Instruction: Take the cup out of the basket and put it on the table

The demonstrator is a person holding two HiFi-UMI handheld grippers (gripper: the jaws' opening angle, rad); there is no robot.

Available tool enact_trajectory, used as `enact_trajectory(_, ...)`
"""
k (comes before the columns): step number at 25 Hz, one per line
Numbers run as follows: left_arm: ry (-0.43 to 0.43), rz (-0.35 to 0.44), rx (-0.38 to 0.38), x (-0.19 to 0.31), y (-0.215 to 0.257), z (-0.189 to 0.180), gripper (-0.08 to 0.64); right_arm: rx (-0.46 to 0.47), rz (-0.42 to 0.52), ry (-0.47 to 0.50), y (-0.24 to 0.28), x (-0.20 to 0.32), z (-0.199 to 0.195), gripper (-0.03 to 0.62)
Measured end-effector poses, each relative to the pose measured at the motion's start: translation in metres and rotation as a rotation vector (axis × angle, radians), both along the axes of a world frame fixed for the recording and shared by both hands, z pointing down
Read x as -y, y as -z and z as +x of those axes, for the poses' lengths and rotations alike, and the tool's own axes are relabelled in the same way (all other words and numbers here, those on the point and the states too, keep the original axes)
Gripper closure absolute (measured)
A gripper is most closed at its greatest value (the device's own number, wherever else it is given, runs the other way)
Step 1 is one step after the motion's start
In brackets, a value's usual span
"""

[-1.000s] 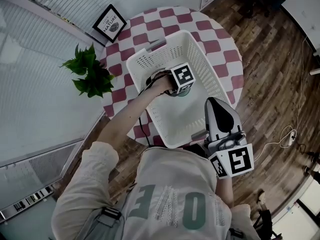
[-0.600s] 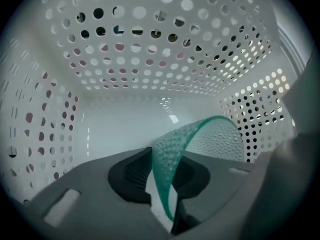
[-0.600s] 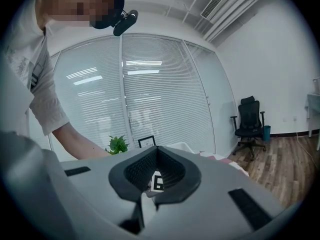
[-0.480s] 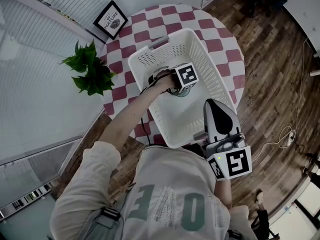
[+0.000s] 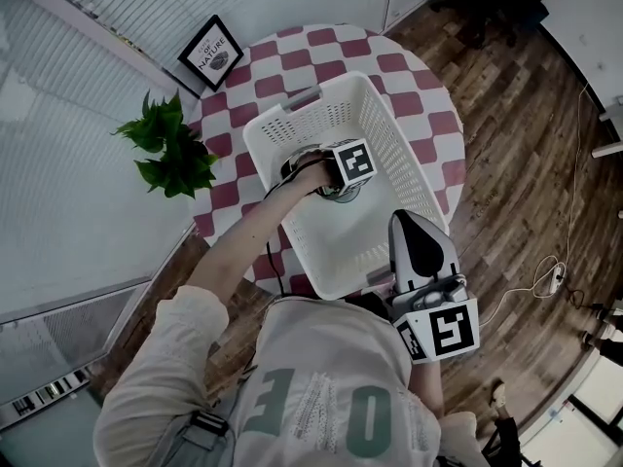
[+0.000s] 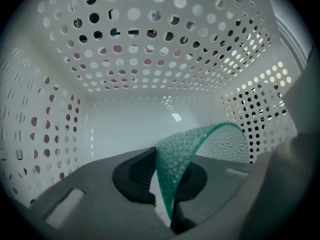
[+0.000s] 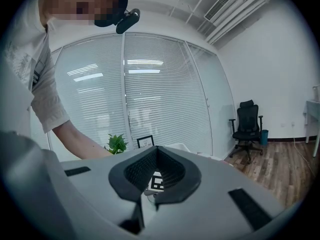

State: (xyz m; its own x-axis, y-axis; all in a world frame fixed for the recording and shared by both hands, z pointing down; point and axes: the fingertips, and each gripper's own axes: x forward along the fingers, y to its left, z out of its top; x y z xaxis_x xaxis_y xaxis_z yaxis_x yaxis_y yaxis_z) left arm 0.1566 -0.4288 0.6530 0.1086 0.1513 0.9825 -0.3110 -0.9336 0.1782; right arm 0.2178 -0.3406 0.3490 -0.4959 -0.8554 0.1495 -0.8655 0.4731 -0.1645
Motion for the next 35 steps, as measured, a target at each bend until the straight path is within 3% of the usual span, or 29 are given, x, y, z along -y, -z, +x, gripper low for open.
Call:
enact_trajectory(7,0.047,0.035,-0.084,0.010,0.037,0.011,0.537,-0.005,0.027,-0.009,0.010,0.001,0.003,0.583)
enact_trajectory(16,0.132,0.187,-0.246,0.028,0.124,0.016,0.537,-0.041,0.090,-0.001,0.034,0.002,0.000,0.583)
enact_trajectory(25,0.246,0.462,-0.478,0.019,0.249,0.010,0.537,-0.098,0.169,0.006,0.067,0.001,-0.005,0.584)
enact_trajectory(35,0.377,0.807,-0.715,-0.027,0.370,-0.020,0.537,-0.089,0.237,0.028,0.103,-0.010,-0.018,0.584)
